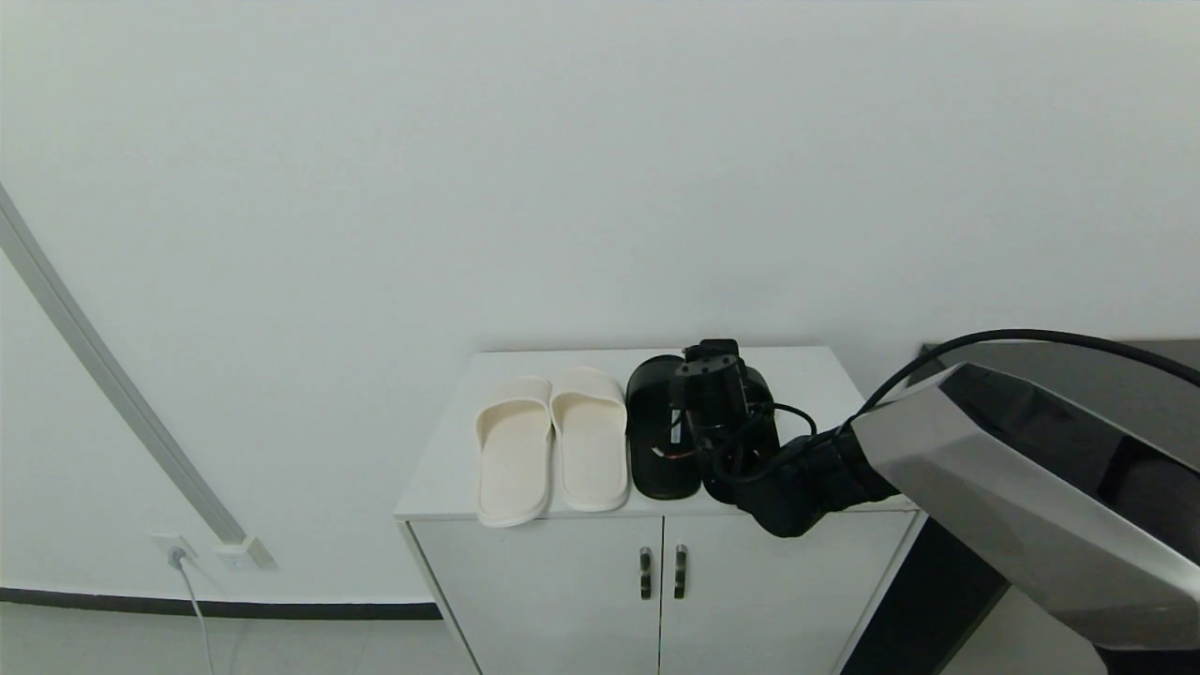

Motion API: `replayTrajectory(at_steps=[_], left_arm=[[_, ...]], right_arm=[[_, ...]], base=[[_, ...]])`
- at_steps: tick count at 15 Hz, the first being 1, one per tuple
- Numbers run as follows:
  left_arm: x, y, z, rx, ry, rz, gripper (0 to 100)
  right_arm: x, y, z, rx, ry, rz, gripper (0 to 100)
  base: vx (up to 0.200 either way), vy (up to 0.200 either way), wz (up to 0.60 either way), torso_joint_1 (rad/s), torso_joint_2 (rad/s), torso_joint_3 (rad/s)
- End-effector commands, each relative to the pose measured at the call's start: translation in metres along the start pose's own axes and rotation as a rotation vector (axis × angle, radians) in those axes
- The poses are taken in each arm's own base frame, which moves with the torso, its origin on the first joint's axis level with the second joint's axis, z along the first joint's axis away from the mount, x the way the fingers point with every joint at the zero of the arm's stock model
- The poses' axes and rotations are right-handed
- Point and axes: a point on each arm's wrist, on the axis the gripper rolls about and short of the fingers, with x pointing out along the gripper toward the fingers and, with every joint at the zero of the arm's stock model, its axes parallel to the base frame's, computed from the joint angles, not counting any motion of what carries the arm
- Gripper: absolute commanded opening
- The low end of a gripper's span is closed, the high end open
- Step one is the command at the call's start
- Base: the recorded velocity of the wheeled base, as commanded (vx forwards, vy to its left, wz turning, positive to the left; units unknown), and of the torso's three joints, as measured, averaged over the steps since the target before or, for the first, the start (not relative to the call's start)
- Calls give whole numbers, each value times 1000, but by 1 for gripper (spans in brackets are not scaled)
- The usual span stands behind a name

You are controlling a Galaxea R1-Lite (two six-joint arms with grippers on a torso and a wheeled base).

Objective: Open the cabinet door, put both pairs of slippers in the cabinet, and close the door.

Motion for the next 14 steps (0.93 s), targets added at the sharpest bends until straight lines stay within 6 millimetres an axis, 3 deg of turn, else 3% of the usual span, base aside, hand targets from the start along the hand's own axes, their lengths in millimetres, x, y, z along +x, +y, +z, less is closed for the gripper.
replayTrajectory(at_steps=[1,7,12,14], left_arm=[[0,0,0,0,0,1,0],[0,0,0,0,0,1,0],[0,0,0,2,0,1,0],[0,0,0,6,0,-1,0]], right_arm=[[4,1,-1,-2,-5,-2,0],[-7,-4,14,1,-24,1,0],[-69,-32,41,6,-24,131,0],[-103,-55,50,-18,-79,226,0]], base=[[0,0,0,0,0,0],[0,0,0,0,0,0],[0,0,0,0,0,0],[0,0,0,0,0,0]])
